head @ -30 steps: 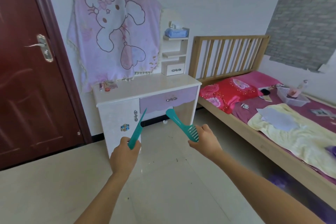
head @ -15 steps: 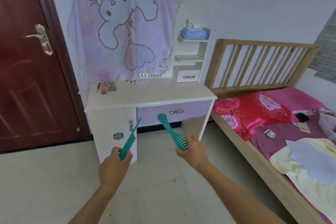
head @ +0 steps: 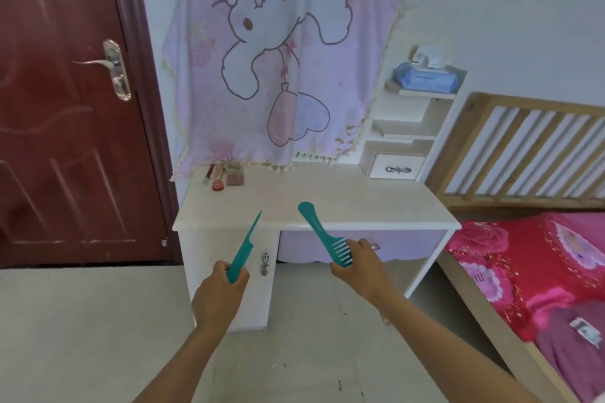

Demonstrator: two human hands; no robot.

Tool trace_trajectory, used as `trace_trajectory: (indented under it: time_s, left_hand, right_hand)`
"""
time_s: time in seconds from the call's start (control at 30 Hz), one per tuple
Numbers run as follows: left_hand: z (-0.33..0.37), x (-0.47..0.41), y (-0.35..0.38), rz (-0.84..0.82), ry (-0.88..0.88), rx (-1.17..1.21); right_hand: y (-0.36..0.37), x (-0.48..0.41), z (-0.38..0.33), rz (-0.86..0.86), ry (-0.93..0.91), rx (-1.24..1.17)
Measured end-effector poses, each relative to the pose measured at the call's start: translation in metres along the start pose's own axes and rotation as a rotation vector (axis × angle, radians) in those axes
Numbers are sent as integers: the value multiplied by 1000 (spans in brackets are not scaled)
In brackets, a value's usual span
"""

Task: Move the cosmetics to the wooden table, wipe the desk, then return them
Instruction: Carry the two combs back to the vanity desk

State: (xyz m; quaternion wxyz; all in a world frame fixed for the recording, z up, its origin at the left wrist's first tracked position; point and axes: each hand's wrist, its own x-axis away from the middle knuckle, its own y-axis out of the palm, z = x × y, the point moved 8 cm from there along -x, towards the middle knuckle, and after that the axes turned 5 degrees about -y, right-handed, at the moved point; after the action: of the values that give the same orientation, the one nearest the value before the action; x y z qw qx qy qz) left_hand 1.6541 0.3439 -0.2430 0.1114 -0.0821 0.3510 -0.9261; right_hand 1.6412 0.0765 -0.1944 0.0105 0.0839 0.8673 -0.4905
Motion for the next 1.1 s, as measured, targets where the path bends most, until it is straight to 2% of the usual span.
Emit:
trace_trajectory:
  time_s: [0.17,0.4,0.57,0.83,1.1]
  left_hand:
    - [13,-66,16,-15,-21,-5]
    - [4,-119,81,-68,-115,-120]
    - [19,-163,116,-42,-169,-190]
    - [39,-214,150,-22,-272,-311]
    - [49,-280,180,-59,-210,-474]
  right_hand:
    - [39,-59,7,-50,53,-47]
    - [93,-112,53,-141,148,-138]
    - [96,-177,77,-117,119,-211]
    - [112,-263,95,-262,23,-153]
    - [128,-312,103,-261,34,-153]
